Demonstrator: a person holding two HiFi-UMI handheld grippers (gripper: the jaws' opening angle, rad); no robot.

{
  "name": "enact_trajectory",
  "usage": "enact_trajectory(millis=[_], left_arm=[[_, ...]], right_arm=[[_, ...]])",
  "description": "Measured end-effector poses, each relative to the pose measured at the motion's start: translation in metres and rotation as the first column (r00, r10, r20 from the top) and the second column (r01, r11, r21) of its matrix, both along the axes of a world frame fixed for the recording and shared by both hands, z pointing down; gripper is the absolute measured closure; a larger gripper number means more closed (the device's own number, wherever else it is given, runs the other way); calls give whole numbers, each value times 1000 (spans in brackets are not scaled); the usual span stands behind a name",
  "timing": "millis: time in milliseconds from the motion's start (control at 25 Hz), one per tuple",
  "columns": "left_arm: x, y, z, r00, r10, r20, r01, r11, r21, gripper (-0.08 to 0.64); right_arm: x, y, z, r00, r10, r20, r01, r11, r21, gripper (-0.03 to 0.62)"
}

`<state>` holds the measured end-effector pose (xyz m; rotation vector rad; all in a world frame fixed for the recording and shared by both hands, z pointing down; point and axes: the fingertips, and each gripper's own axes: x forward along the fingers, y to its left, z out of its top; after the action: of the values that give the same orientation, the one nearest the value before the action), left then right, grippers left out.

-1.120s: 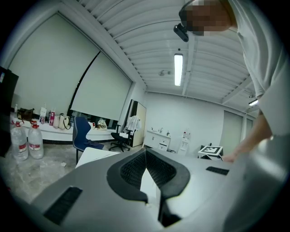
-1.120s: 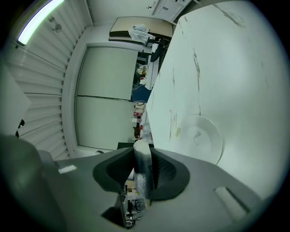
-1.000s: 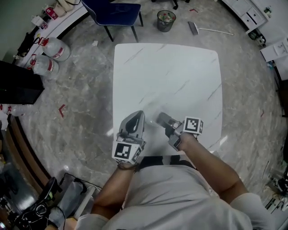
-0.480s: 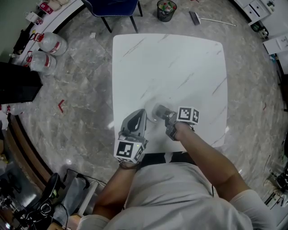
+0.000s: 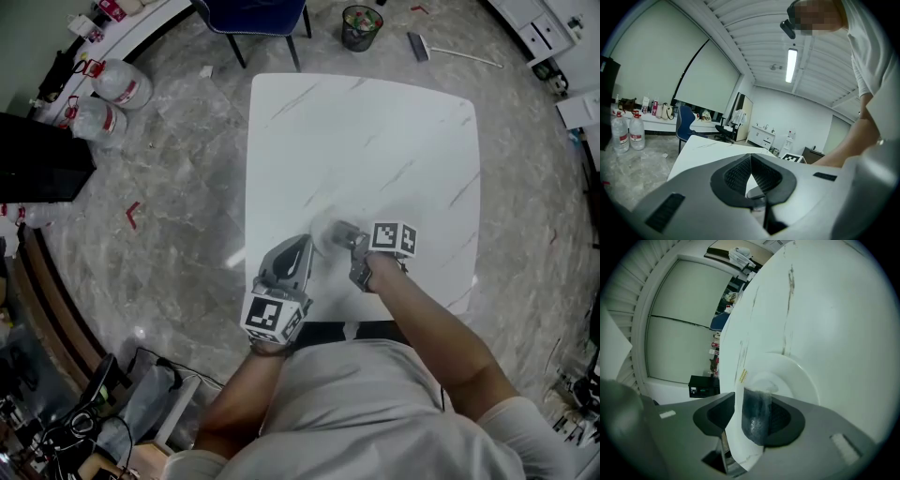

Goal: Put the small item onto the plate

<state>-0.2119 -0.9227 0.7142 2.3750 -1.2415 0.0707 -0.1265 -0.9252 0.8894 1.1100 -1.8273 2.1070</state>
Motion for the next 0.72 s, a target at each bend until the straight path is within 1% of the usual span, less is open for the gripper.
enact_trajectory(millis=[240, 400, 520, 640, 720], left_arm=[[-1, 5, -3, 1000, -3, -14, 3, 1000, -8, 554], [-3, 10, -12, 1000, -7, -24, 7, 1000, -9, 554], [1, 16, -21, 1000, 0, -31, 0, 1000, -5, 554], [3, 20, -30, 999, -3, -40, 3, 1000, 7, 554], [-4, 18, -39, 999, -5, -39, 6, 1000, 14, 554]], right_arm=[[-4, 3, -4, 989, -112, -101, 111, 994, -17, 368], [-4, 7, -11, 965, -191, -177, 189, 982, -27, 354], [1, 15, -17, 938, -247, -242, 247, 969, -34, 356], [12, 21, -23, 926, -258, -276, 259, 965, -32, 355], [14, 21, -34, 913, -269, -306, 278, 960, -13, 353]])
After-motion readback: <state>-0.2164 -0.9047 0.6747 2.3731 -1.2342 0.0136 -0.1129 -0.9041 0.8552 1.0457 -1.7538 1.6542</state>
